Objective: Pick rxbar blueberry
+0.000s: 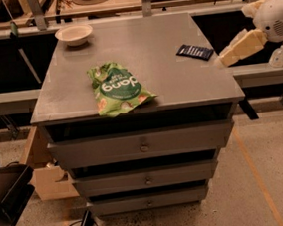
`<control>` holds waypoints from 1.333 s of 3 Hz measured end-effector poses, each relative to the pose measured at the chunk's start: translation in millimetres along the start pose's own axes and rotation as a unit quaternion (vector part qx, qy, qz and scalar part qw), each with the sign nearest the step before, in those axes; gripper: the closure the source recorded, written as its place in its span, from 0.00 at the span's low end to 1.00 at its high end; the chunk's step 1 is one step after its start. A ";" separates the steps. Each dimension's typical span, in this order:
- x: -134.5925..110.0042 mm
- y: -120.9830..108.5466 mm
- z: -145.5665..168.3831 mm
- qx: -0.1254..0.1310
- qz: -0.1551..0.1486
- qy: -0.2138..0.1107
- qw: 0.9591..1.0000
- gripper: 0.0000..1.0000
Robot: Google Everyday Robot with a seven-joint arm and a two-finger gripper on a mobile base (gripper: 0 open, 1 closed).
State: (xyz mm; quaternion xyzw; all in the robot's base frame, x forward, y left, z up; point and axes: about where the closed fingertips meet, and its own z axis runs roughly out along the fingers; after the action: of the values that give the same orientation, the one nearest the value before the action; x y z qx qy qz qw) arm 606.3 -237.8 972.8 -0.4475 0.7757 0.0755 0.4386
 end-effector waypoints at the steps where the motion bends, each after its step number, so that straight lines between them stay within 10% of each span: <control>1: 3.9 -41.6 48.5 -0.025 0.042 -0.054 0.997 0.00; 2: 7.7 -83.2 82.4 -0.044 0.063 -0.094 0.993 0.00; 4: 7.6 -90.3 112.6 -0.039 0.043 -0.109 0.992 0.00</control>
Offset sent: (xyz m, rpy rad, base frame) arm 0.1573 -0.0238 -0.0473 0.3318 0.0514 0.0683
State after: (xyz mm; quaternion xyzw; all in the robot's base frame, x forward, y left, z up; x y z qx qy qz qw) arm 742.3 -238.3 924.0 -0.4197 0.7384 0.1725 0.4988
